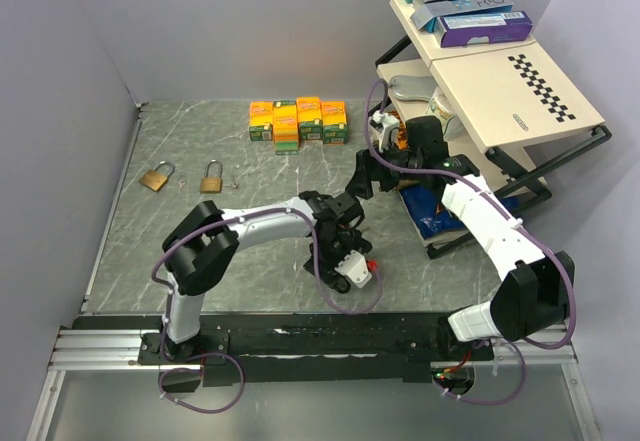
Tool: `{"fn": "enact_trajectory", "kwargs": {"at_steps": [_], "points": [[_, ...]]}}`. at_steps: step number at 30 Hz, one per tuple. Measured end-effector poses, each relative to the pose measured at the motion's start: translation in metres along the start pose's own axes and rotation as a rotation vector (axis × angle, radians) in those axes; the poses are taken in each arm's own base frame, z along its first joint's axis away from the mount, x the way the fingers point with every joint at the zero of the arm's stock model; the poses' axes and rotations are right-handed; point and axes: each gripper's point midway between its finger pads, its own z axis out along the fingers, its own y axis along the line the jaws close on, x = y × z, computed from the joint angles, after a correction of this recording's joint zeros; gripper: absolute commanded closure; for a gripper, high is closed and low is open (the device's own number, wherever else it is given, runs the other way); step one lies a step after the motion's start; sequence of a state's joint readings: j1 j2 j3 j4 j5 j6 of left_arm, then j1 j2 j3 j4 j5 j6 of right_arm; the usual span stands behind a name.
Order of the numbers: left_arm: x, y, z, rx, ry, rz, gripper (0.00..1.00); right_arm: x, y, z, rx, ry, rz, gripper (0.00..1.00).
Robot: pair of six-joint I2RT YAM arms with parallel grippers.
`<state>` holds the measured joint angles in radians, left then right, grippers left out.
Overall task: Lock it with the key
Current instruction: Pick up the lock from the center of the board.
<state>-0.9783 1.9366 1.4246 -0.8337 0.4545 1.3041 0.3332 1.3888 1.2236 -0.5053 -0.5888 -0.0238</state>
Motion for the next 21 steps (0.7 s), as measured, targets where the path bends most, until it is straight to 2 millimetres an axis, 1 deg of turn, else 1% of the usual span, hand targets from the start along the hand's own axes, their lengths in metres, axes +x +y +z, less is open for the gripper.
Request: {"fn": "enact_trajectory", "kwargs": {"at_steps": [5,9,11,12,14,16,17,18,20,21], "points": [[-0.003,-0.007,0.019,0.046,0.03,0.04,0.15,0.0,0.001,0.0,-0.005,0.0,0.004,0.06],[-0.001,-0.013,0.029,0.077,0.048,0.035,0.26,0.0,0.001,0.0,-0.007,0.0,0.005,0.06],[0.001,-0.011,0.029,0.071,0.058,0.033,0.24,0.0,0.002,0.0,-0.008,0.0,0.005,0.05],[0.002,-0.011,0.029,0.07,0.064,0.029,0.19,0.0,0.002,0.0,-0.008,0.0,0.005,0.05],[0.003,-0.01,0.028,0.064,0.071,0.025,0.17,0.0,0.002,0.0,-0.01,0.0,0.005,0.05],[0.005,-0.01,0.027,0.049,0.08,0.02,0.2,0.0,0.003,0.0,-0.017,0.0,0.004,0.05],[0.007,-0.011,0.026,0.046,0.086,0.017,0.23,0.0,0.004,0.0,-0.022,0.0,0.005,0.05],[0.008,-0.013,0.025,0.045,0.091,0.015,0.3,0.0,0.005,0.0,-0.027,0.0,0.005,0.05],[0.01,-0.015,0.024,0.045,0.101,0.002,0.4,0.0,0.006,0.0,-0.033,0.0,0.005,0.05],[0.011,-0.015,0.024,0.043,0.105,-0.003,0.53,0.0,0.006,0.0,-0.035,0.0,0.005,0.05]]}}
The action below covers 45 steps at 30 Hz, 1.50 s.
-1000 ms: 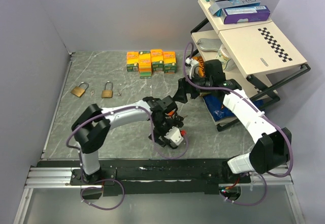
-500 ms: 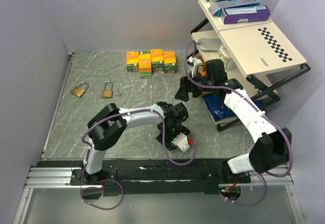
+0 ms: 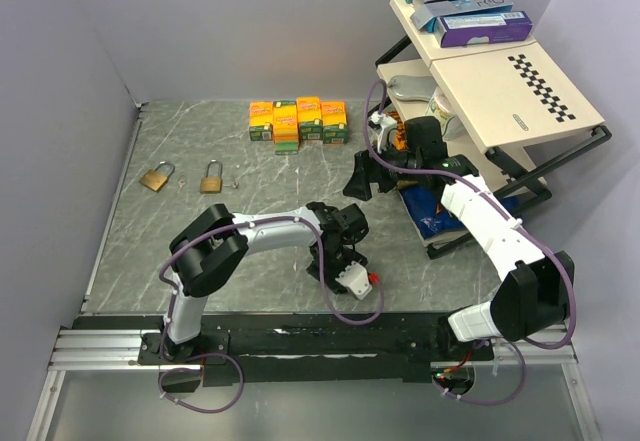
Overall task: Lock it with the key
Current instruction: Pick up the lock from the center of the board, then remove the key from the lock.
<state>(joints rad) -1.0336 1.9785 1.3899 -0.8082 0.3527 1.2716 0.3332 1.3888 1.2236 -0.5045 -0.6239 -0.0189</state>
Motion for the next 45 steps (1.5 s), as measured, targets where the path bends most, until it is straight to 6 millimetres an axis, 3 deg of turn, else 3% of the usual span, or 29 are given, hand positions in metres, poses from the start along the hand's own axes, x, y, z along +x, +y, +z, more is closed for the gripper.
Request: {"fn": "enact_trajectory", "kwargs": {"at_steps": [2,3,6,10,12,14,17,18,23,26,28,31,34,40,45], "points": [[0.001,-0.001,0.0,0.003,0.004,-0.011,0.7,0.0,0.001,0.0,-0.007,-0.001,-0.001,0.05],[0.0,-0.001,-0.001,0.002,0.003,-0.012,0.84,0.0,0.002,0.0,-0.009,-0.002,-0.001,0.05],[0.001,0.001,-0.003,-0.006,0.009,-0.031,0.99,-0.001,0.002,0.0,-0.014,-0.002,-0.002,0.05],[0.004,-0.003,-0.01,-0.009,-0.043,-0.157,0.99,-0.004,0.002,0.001,-0.014,-0.014,-0.009,0.05],[0.011,-0.005,-0.025,-0.022,-0.105,-0.279,0.99,-0.01,0.001,0.001,-0.012,-0.037,-0.018,0.05],[0.02,-0.004,-0.052,-0.071,-0.186,-0.435,0.99,-0.019,0.002,0.002,-0.014,-0.071,-0.022,0.05],[0.036,0.008,-0.114,-0.239,-0.36,-0.685,0.99,-0.035,0.004,0.003,-0.021,-0.133,-0.033,0.07],[0.047,0.014,-0.148,-0.342,-0.45,-0.81,0.99,-0.041,0.005,0.003,-0.026,-0.161,-0.037,0.1],[0.083,0.02,-0.266,-0.733,-0.769,-1.193,0.99,-0.067,0.015,0.003,-0.072,-0.265,-0.039,0.17],[0.102,0.018,-0.318,-0.893,-0.943,-1.406,0.99,-0.082,0.024,0.003,-0.102,-0.317,-0.046,0.2],[0.12,0.017,-0.341,-0.984,-1.035,-1.581,0.99,-0.09,0.035,0.008,-0.132,-0.334,-0.046,0.2],[0.152,0.013,-0.359,-1.111,-1.124,-1.847,0.99,-0.103,0.058,0.024,-0.189,-0.35,-0.061,0.21],[0.174,0.006,-0.36,-1.185,-1.18,-2.059,0.99,-0.106,0.084,0.047,-0.256,-0.34,-0.066,0.22],[0.185,0.0,-0.362,-1.23,-1.27,-2.231,0.99,-0.11,0.129,0.091,-0.362,-0.301,-0.061,0.27],[0.184,-0.003,-0.363,-1.239,-1.319,-2.261,0.99,-0.109,0.146,0.118,-0.374,-0.282,-0.07,0.28]]}}
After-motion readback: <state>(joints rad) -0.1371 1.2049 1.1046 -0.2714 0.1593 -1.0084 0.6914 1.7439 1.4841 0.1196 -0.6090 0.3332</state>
